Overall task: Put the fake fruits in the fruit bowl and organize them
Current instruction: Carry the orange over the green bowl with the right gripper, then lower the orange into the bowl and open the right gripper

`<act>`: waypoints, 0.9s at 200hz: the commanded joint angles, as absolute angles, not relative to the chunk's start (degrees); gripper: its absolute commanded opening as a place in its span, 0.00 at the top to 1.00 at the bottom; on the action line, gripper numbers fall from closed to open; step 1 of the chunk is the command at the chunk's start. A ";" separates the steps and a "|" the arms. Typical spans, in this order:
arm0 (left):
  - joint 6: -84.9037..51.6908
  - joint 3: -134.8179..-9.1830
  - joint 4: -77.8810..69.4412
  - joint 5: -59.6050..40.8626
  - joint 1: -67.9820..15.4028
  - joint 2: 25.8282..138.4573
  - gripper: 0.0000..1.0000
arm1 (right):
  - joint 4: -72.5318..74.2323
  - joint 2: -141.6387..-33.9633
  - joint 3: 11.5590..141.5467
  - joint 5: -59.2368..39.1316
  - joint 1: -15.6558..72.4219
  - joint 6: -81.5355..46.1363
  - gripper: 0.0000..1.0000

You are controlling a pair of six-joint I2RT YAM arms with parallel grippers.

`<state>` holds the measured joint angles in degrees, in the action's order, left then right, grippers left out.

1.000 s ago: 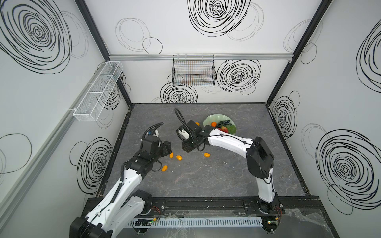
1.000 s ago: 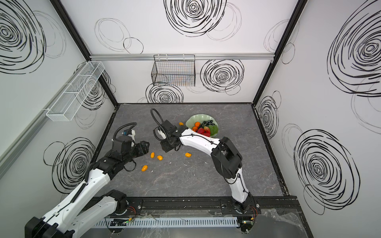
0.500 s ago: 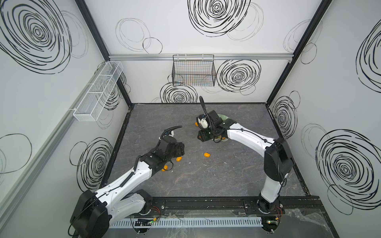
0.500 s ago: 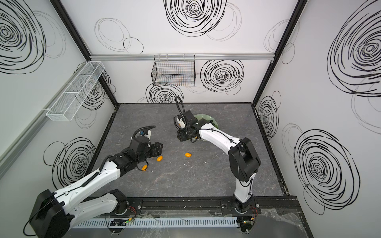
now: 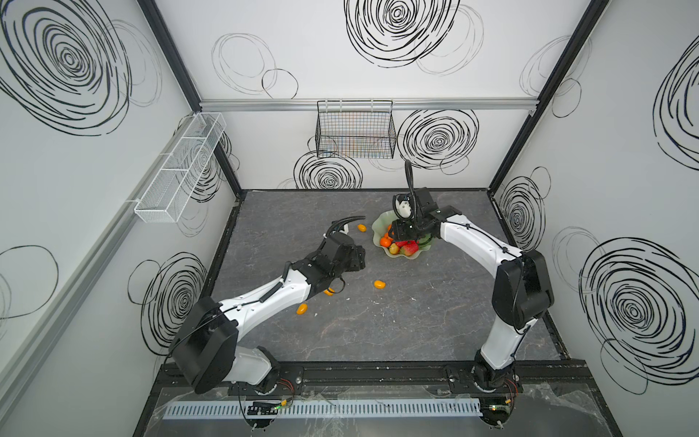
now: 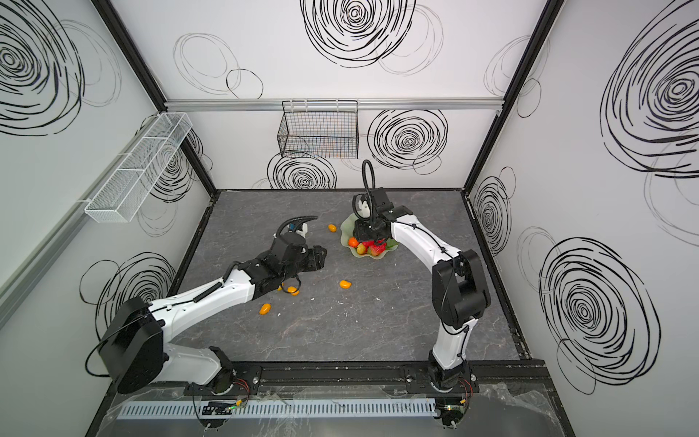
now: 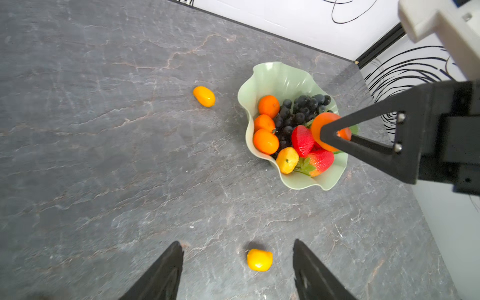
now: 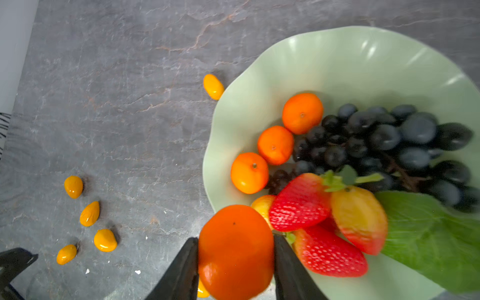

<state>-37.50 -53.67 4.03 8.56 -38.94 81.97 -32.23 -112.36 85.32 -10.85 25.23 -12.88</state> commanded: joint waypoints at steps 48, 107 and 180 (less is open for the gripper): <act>-36.12 -67.00 0.62 5.95 -39.47 93.75 0.30 | -35.07 -122.11 96.92 -9.61 20.39 -12.33 0.55; -35.51 -72.16 2.04 4.09 -38.86 98.61 0.30 | -39.57 -131.97 108.83 -8.14 20.31 -10.94 0.56; -36.08 -70.63 1.18 3.09 -37.58 98.61 0.30 | -43.90 -141.61 119.52 -7.75 20.47 -11.71 0.54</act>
<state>-36.40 -70.67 3.01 3.64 -38.26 98.39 -41.45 -139.11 116.44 -8.62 20.32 -11.70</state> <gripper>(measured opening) 0.702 0.459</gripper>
